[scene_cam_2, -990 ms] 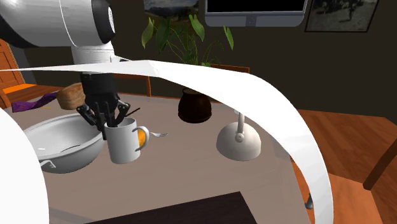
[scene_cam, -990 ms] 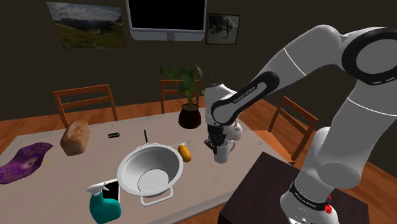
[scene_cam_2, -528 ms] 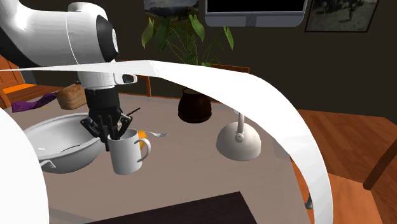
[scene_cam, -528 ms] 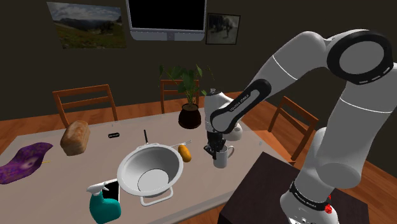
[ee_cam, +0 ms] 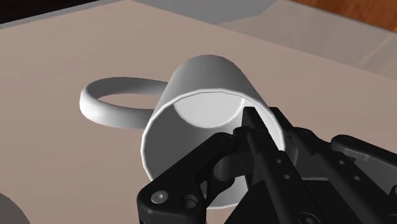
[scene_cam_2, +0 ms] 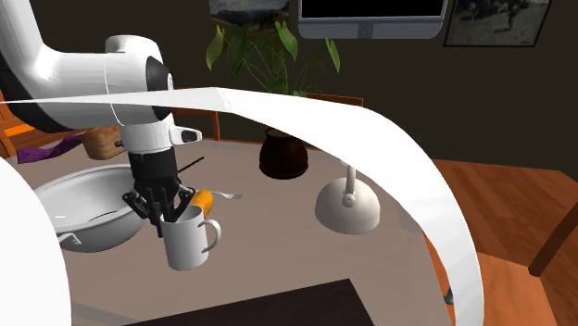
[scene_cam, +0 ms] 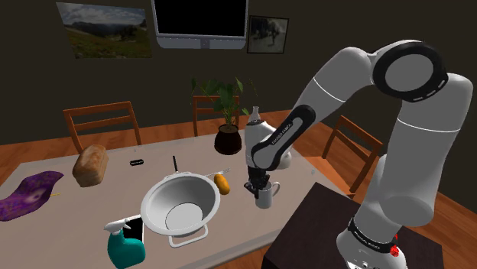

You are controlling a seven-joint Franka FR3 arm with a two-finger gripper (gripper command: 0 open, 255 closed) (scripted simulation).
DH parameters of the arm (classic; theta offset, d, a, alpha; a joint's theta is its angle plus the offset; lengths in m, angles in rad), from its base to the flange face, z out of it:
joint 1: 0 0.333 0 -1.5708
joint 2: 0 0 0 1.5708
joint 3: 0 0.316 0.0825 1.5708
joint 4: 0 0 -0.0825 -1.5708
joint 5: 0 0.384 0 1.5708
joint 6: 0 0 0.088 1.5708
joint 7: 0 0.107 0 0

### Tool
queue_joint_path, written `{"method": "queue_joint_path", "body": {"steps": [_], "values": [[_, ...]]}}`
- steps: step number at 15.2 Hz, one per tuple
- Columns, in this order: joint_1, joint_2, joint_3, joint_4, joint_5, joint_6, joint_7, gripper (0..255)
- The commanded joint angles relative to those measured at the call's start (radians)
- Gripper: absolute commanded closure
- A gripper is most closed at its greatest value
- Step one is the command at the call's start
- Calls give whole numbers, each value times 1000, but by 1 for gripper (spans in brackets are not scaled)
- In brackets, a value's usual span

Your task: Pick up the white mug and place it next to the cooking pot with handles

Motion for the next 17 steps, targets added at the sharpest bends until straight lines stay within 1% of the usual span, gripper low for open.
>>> {"method": "queue_joint_path", "body": {"steps": [1,12,13,17], "values": [[-1,33,-1,3,2,30,-5,255],[-4,203,5,26,15,178,-19,255],[-5,232,7,32,17,201,-22,255],[-5,232,7,32,17,201,-21,255]]}}
